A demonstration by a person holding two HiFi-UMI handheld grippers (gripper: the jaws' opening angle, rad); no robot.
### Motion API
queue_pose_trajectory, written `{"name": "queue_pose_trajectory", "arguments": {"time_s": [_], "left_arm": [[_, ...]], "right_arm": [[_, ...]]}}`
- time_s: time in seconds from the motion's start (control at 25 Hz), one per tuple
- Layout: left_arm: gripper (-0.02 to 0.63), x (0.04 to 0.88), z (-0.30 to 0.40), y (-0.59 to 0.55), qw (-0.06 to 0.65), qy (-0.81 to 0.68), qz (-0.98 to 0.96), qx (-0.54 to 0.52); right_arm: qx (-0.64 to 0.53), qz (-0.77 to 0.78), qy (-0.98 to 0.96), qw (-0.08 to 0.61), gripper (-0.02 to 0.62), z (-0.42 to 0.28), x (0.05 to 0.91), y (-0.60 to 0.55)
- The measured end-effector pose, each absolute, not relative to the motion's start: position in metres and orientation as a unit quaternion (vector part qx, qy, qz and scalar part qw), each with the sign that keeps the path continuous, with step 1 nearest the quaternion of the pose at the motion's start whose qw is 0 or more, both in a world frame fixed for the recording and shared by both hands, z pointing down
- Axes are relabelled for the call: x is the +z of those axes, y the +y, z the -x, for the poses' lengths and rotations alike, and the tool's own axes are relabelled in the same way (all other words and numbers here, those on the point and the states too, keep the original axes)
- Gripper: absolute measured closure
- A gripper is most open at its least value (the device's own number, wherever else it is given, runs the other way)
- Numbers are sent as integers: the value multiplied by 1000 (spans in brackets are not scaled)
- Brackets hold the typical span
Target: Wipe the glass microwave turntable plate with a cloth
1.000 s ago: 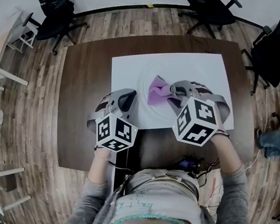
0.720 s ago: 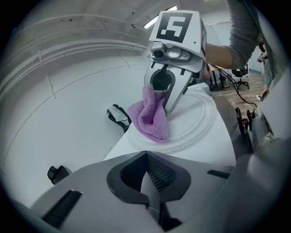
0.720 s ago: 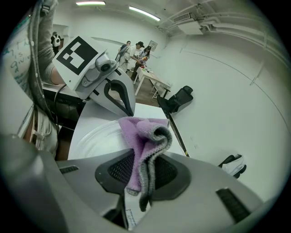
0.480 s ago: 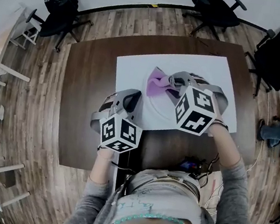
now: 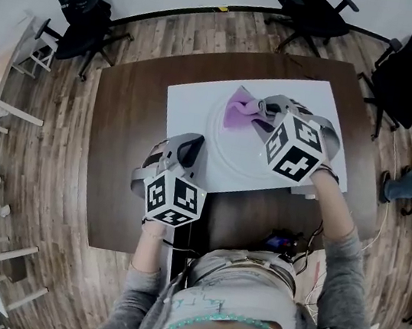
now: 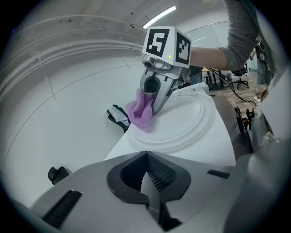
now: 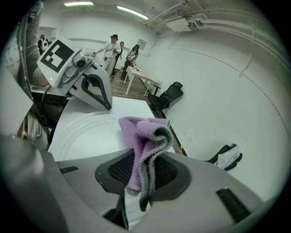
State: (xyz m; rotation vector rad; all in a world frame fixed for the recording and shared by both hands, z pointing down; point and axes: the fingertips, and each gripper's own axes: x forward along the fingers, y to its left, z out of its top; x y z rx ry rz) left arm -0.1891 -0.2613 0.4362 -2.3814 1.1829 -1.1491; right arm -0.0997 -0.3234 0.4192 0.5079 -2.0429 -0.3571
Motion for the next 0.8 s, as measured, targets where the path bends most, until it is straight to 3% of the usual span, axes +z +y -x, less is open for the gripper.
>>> {"name": "queue_pose_trajectory", "arguments": {"time_s": [0.8], "left_arm": [[601,439,180,-261,123,407,814,-396]], "right_arm": [[-132,-242,-814,511,491,36,423,-295]]}}
